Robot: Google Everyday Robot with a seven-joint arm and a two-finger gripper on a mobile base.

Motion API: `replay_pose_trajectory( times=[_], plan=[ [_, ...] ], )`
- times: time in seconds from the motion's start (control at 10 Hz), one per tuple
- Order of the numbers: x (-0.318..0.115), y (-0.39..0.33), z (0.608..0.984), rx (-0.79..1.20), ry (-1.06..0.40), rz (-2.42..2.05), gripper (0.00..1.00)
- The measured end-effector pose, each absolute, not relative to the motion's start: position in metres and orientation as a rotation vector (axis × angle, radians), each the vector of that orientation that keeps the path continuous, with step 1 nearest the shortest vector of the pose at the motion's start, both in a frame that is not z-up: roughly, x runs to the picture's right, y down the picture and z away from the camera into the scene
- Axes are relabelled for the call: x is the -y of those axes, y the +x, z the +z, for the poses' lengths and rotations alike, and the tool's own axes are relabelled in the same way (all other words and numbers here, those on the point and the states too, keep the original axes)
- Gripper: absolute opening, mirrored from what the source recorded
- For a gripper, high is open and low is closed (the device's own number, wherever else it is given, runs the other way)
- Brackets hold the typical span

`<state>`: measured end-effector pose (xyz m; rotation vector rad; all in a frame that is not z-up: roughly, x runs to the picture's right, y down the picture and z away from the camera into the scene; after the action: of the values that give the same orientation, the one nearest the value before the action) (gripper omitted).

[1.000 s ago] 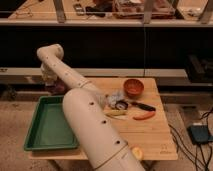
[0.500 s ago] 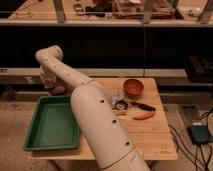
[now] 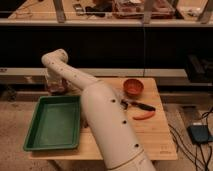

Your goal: Wipe purple bowl with eraser

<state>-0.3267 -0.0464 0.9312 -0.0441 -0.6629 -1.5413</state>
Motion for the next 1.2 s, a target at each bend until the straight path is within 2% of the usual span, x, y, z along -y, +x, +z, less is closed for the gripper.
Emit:
replay_pose_trajectory(
  times=[0.3, 0.7, 1.2],
  plan=[
    [0.046, -0.312, 0.938, 0.649, -0.068, -1.504, 0.00],
    [0.071, -0.293, 0.953, 0.616, -0.086, -1.461, 0.00],
    [0.089, -0.327, 0.959, 0.636, -0.083, -1.506, 0.00]
  ],
)
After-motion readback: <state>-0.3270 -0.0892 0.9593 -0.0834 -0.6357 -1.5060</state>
